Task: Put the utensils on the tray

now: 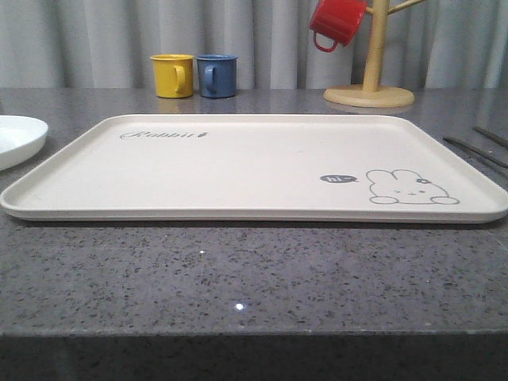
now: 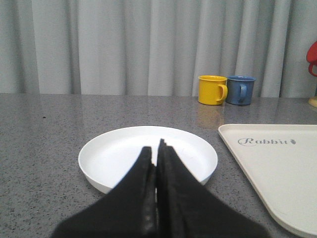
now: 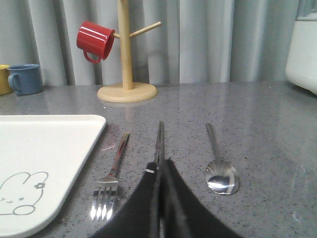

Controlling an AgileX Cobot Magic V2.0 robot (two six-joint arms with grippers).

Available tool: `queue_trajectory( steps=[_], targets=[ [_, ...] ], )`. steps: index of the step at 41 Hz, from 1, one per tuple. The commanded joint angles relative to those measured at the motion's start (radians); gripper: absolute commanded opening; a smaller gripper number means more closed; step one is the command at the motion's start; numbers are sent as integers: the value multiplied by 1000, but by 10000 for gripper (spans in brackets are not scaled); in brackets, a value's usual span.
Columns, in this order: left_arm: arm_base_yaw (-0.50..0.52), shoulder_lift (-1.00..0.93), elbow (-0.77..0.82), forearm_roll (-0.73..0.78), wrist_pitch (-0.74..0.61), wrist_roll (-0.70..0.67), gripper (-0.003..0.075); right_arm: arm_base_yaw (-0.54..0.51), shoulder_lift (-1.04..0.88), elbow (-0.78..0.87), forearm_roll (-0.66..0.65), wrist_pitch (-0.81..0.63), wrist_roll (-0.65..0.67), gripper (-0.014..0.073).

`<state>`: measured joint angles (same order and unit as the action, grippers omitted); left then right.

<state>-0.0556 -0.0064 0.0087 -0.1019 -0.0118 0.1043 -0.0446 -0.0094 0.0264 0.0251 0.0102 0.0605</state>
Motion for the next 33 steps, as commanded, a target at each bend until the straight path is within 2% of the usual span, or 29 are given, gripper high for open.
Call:
queue_trajectory(
  steps=[1, 21, 25, 33],
  targets=[
    [2, -23, -1, -5, -83, -8, -18, -5, -17, 0, -11, -86, 0, -122],
    [2, -23, -1, -5, -85, -8, -18, -5, -17, -1, -11, -115, 0, -122],
    [2, -23, -6, -2, -159, -8, -18, -5, -17, -14, -10, -132, 0, -122],
    [2, -5, -160, 15, -113, -8, -18, -5, -11, -169, -10, -2, 0, -122]
  ],
)
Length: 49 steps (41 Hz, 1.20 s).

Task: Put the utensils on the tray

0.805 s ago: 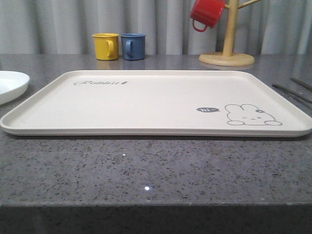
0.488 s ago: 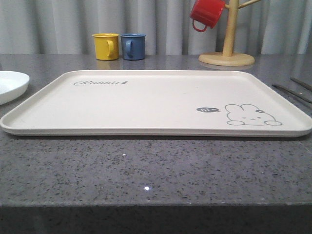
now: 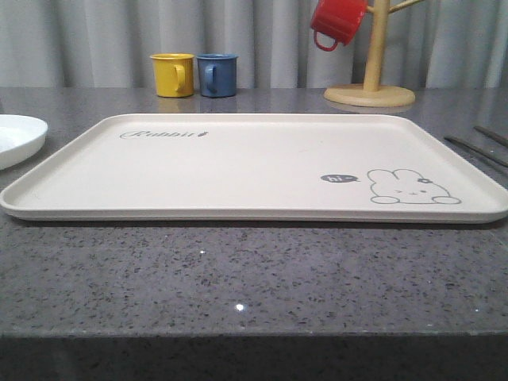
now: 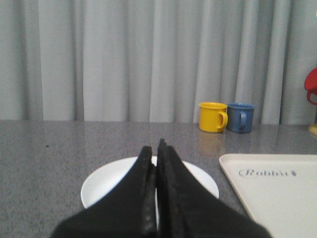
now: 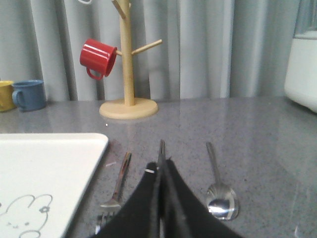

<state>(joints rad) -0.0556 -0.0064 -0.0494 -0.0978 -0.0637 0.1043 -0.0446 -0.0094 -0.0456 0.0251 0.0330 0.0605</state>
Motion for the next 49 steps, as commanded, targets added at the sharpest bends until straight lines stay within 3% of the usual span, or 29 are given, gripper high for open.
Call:
queue_trajectory(
  steps=[1, 6, 13, 20, 29, 42, 45, 49],
  targets=[
    [2, 0, -126, 26, -48, -8, -18, -5, -2, -128, -10, 14, 0, -122],
    [2, 50, -290, 98, 83, -8, -18, -5, 60, -276, -10, 154, 0, -122],
    [2, 190, -550, 98, 333, -8, -18, -5, 213, -469, -10, 298, 0, -122],
    [2, 340, -713, 98, 541, -8, -18, -5, 354, -598, -10, 427, 0, -122],
    [2, 463, -704, 98, 624, -8, -18, -5, 480, -599, -10, 471, 0, -122],
    [2, 556, -648, 92, 627, -8, -18, -5, 580, -596, -10, 541, 0, -117],
    [2, 569, -644, 92, 629, -8, -17, -5, 601, -596, -10, 553, 0, -64],
    [2, 588, -644, 98, 630, -8, 41, -5, 631, -596, -10, 554, 0, 142]
  ],
)
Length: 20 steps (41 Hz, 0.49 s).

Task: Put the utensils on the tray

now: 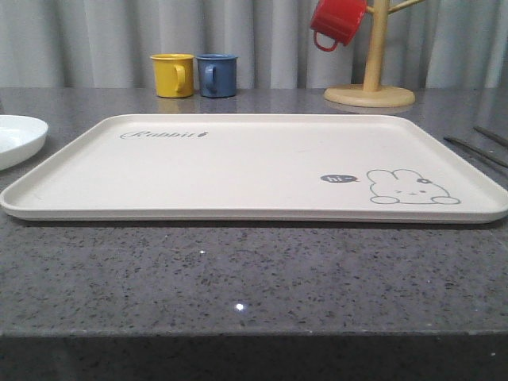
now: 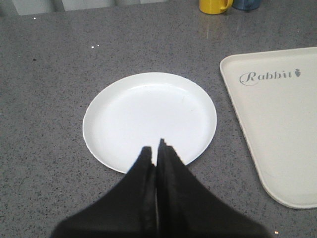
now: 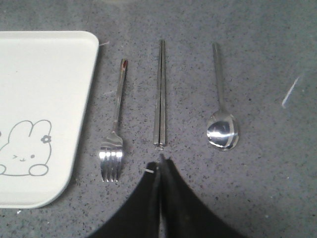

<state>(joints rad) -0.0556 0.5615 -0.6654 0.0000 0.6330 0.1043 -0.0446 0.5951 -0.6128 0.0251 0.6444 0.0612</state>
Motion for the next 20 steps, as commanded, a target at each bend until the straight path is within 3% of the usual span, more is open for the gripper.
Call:
queue_trajectory(
  steps=[1, 4, 6, 8, 11, 20],
  targets=[
    [2, 26, -28, 0, -67, -8, 81, -5, 32, -29, -10, -57, -1, 192],
    [2, 44, -28, 0, -65, -8, 233, -5, 52, -29, -10, -58, -1, 343],
    [2, 54, -28, 0, -61, -8, 347, -5, 61, -29, -10, -58, -1, 394],
    [2, 69, -31, 0, -50, -8, 443, -5, 66, -29, -10, -58, -1, 410],
    [2, 99, -49, 18, 0, -8, 526, -5, 66, -29, -10, -58, -1, 410],
    [2, 264, -172, 60, 206, -8, 527, -5, 66, -29, -10, -58, -1, 410]
  ],
)
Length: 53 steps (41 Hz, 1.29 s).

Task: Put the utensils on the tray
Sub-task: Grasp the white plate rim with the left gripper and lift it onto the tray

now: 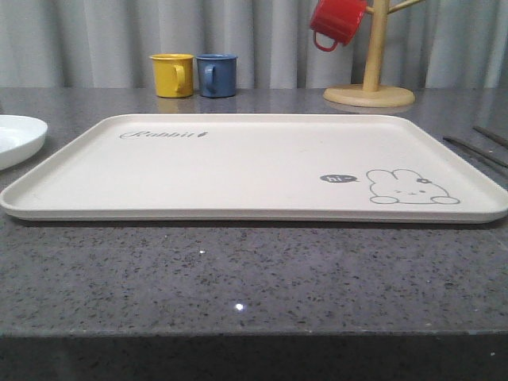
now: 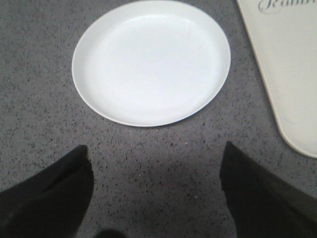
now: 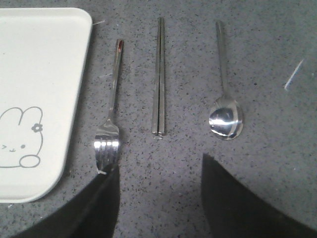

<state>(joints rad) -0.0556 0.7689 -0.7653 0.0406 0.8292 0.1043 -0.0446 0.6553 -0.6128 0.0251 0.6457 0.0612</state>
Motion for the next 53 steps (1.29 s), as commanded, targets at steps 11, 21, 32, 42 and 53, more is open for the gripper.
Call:
queue_trajectory(
  steps=[11, 21, 32, 42, 53],
  targets=[
    [137, 336, -253, 9, 72, 34, 527, -5, 6, -29, -10, -59, -1, 410],
    [406, 531, -313, -432, 41, 329, 527, -5, 6, -29, -10, -59, -1, 410],
    [467, 694, -315, -606, -39, 407, 527, -5, 6, -29, -10, -59, -1, 410],
    [467, 782, -315, -652, -95, 423, 461, -5, 6, -29, -10, -59, -1, 410],
    [467, 787, -315, -652, -99, 423, 94, -5, 6, -29, -10, -59, -1, 410]
  ],
)
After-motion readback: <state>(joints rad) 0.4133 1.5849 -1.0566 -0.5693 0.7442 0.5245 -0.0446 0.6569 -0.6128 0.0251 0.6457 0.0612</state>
